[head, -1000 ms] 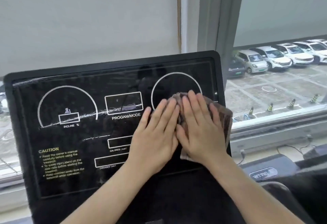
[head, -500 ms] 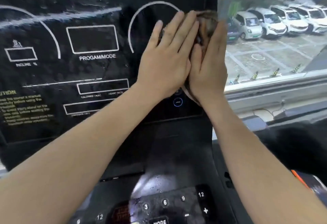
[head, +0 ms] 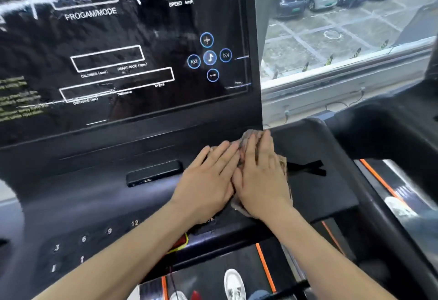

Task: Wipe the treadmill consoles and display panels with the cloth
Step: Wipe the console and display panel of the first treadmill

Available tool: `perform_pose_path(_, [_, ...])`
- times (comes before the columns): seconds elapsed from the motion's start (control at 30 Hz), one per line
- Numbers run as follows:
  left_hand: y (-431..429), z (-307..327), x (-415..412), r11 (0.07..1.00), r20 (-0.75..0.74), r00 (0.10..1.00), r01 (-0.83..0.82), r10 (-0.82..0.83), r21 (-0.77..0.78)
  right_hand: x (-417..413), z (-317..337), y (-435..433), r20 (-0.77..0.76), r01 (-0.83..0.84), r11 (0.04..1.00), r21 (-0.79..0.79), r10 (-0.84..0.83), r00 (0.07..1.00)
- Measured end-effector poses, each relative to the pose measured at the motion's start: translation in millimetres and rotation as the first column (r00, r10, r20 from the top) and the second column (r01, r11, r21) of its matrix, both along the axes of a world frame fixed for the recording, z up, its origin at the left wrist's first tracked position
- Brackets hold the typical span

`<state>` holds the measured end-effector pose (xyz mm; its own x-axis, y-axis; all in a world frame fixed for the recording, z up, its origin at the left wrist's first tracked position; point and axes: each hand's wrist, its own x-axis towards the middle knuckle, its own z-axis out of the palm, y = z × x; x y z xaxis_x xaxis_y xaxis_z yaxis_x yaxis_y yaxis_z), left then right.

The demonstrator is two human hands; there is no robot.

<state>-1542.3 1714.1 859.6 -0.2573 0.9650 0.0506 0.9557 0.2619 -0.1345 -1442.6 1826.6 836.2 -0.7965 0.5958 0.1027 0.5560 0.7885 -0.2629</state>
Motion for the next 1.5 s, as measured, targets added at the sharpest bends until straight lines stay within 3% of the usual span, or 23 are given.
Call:
perform_pose_path(0.2, [-55.1, -2.5, 16.3, 0.998, 0.214, 0.977, -0.024, 0.012, 0.055, 35.0, 3.8, -21.8, 0.086, -0.361, 0.928, 0.088, 0.354, 0.931])
perform_pose_path(0.27, [-59.8, -3.9, 25.8, 0.996, 0.257, 0.966, -0.053, 0.033, 0.073, 40.7, 4.7, 6.2, 0.092, -0.358, 0.931, 0.07, 0.352, 0.932])
perform_pose_path(0.4, [-77.0, -5.7, 24.4, 0.975, 0.331, 0.936, -0.174, 0.12, 0.141, 32.4, 6.3, 20.9, 0.033, -0.135, 0.991, 0.009, 0.135, 0.99])
perform_pose_path(0.53, [-90.1, 2.3, 27.8, 0.887, 0.434, 0.87, -0.374, 0.234, 0.27, 26.3, -0.7, -56.8, -0.032, -0.369, 0.929, 0.027, 0.37, 0.928])
perform_pose_path(0.6, [-91.9, 9.8, 37.1, 0.859, 0.381, 0.876, -0.418, 0.296, 0.295, 35.0, 1.2, -75.5, -0.07, -0.469, 0.882, -0.048, 0.465, 0.883])
perform_pose_path(0.7, [-88.5, 11.3, 61.1, 0.907, 0.314, 0.919, -0.326, 0.238, 0.267, 60.2, 1.0, -50.3, -0.121, -0.522, 0.849, -0.086, 0.511, 0.851])
perform_pose_path(0.83, [-75.2, 1.1, 88.9, 0.943, 0.305, 0.942, -0.224, 0.143, 0.248, 83.1, 7.8, -1.3, -0.196, -0.198, 0.98, -0.038, 0.187, 0.963])
perform_pose_path(0.9, [-76.6, -2.9, 87.7, 0.934, 0.33, 0.927, -0.264, 0.178, 0.239, 72.9, 7.5, -9.4, -0.156, -0.153, 0.988, 0.008, 0.153, 0.976])
perform_pose_path(1.0, [-87.0, -5.8, 78.2, 0.941, 0.249, 0.933, -0.303, 0.261, 0.15, 58.8, 3.0, -40.9, -0.079, -0.316, 0.948, 0.022, 0.317, 0.945])
perform_pose_path(1.1, [-91.5, -6.2, 77.3, 0.971, 0.212, 0.959, -0.213, 0.186, 0.111, 75.2, 2.7, -31.8, -0.097, -0.451, 0.892, 0.032, 0.452, 0.887])
perform_pose_path(1.2, [-83.2, -5.2, 83.0, 0.978, 0.187, 0.974, -0.152, 0.124, 0.144, 88.1, 6.4, 2.4, -0.129, -0.357, 0.932, 0.069, 0.363, 0.923])
perform_pose_path(1.3, [-63.1, -3.5, 80.7, 0.952, 0.169, 0.964, -0.235, 0.203, 0.195, 79.4, 5.7, 14.4, -0.149, -0.29, 0.954, 0.079, 0.299, 0.943])
perform_pose_path(1.4, [-60.6, -3.2, 75.0, 0.945, 0.073, 0.957, -0.289, 0.281, 0.152, 80.3, -1.6, 9.0, -0.211, -0.228, 0.968, 0.104, 0.245, 0.946])
perform_pose_path(1.5, [-68.3, -1.2, 71.2, 0.968, -0.022, 0.974, -0.221, 0.225, 0.118, 84.5, -4.8, 9.8, -0.282, -0.177, 0.979, 0.099, 0.198, 0.939])
